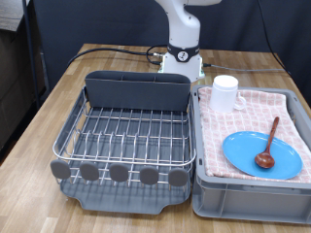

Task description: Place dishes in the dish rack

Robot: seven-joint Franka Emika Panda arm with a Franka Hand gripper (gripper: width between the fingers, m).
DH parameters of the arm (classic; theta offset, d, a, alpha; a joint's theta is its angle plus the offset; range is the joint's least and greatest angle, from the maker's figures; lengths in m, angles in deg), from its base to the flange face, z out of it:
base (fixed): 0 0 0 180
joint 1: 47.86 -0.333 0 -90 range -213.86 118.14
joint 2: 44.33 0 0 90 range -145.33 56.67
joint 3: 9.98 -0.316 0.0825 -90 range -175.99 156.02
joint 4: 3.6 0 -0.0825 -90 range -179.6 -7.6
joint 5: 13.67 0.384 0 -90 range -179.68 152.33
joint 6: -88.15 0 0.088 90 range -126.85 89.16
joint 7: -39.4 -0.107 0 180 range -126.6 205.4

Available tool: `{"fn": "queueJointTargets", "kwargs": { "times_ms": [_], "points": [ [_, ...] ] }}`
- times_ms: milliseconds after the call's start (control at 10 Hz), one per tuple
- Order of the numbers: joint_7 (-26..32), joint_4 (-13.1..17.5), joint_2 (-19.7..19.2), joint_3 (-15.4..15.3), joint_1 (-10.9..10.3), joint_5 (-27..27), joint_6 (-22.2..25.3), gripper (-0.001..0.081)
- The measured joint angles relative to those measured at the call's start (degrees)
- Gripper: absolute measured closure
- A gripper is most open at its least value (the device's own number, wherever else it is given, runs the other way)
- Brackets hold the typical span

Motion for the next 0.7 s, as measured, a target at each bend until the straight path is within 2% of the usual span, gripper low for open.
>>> {"fn": "queueJointTargets", "kwargs": {
  "times_ms": [200,500,600,700],
  "points": [
    [-4.10,-0.03,-1.14,-1.66,-0.17,1.01,-1.62,0.0004],
    [-14.53,-0.13,-5.52,-6.52,-0.53,5.70,-9.98,0.0004],
    [-15.90,-0.07,-6.74,-6.92,-0.57,6.36,-11.77,0.0004],
    [-15.72,-0.07,-6.73,-6.89,-0.57,6.20,-11.38,0.0004]
  ]
}}
